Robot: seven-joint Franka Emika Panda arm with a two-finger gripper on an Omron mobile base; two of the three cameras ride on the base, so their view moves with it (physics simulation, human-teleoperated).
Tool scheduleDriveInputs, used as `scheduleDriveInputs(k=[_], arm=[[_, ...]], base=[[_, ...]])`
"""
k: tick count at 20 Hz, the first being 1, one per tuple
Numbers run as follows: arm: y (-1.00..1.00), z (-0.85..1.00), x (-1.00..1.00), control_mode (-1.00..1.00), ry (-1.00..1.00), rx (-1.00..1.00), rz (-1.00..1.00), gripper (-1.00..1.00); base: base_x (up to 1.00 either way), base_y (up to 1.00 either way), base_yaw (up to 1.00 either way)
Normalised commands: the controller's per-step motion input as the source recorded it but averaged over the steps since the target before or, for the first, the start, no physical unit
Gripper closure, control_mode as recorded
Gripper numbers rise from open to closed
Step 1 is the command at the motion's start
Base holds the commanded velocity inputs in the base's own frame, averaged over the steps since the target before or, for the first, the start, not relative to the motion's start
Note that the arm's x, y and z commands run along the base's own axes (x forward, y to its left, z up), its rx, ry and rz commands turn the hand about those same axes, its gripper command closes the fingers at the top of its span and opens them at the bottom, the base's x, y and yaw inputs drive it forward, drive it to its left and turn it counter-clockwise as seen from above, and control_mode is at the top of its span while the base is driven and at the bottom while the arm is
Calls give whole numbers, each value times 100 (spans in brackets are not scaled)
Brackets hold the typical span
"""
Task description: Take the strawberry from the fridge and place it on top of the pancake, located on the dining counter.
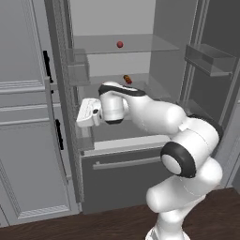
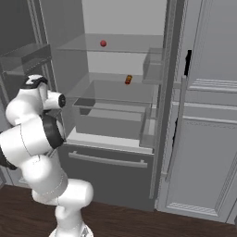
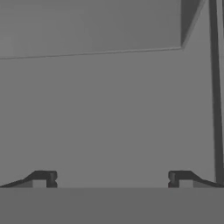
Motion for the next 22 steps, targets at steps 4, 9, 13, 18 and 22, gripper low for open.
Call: scheduleDriveInputs(k=[4, 9, 13, 18, 22], arm=[[32, 4, 0, -100, 0, -9, 0, -100], [-27, 6, 0, -100, 0, -9, 0, -100], [-98, 4, -14, -100, 0, -1, -7, -100], [-100, 10, -34, -100, 0, 5, -9, -100], [-98, 19, -32, -100, 3, -11, -1, -100]], base=[[0, 0, 0], [0, 0, 0], [0, 0, 0], [0, 0, 0], [0, 0, 0]])
